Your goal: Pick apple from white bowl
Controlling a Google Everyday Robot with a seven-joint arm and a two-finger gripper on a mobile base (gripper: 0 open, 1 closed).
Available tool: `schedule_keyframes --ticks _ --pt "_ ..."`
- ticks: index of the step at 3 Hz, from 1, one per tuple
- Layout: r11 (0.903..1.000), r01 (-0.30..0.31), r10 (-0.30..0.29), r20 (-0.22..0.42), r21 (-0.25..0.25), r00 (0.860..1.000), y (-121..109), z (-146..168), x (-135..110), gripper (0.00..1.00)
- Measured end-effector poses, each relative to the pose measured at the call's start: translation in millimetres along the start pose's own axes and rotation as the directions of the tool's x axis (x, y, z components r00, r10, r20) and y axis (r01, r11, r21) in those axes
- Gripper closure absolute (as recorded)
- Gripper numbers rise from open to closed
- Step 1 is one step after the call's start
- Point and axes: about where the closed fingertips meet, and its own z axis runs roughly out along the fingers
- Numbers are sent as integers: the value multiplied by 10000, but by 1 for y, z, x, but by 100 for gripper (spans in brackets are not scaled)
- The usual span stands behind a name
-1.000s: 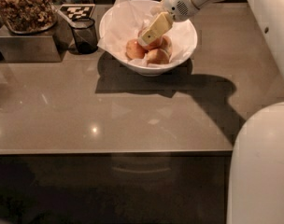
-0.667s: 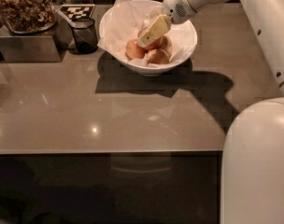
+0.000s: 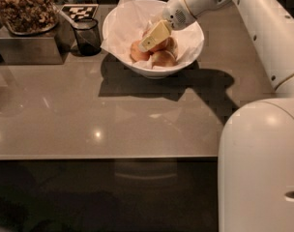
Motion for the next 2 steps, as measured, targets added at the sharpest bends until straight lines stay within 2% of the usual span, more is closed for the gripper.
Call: schedule_keyframes --ticks 1,2 --pt "9997 -230 230 18 51 9997 -7 7 7 18" --pt "9987 -479 482 -129 184 9988 -12 8 22 37"
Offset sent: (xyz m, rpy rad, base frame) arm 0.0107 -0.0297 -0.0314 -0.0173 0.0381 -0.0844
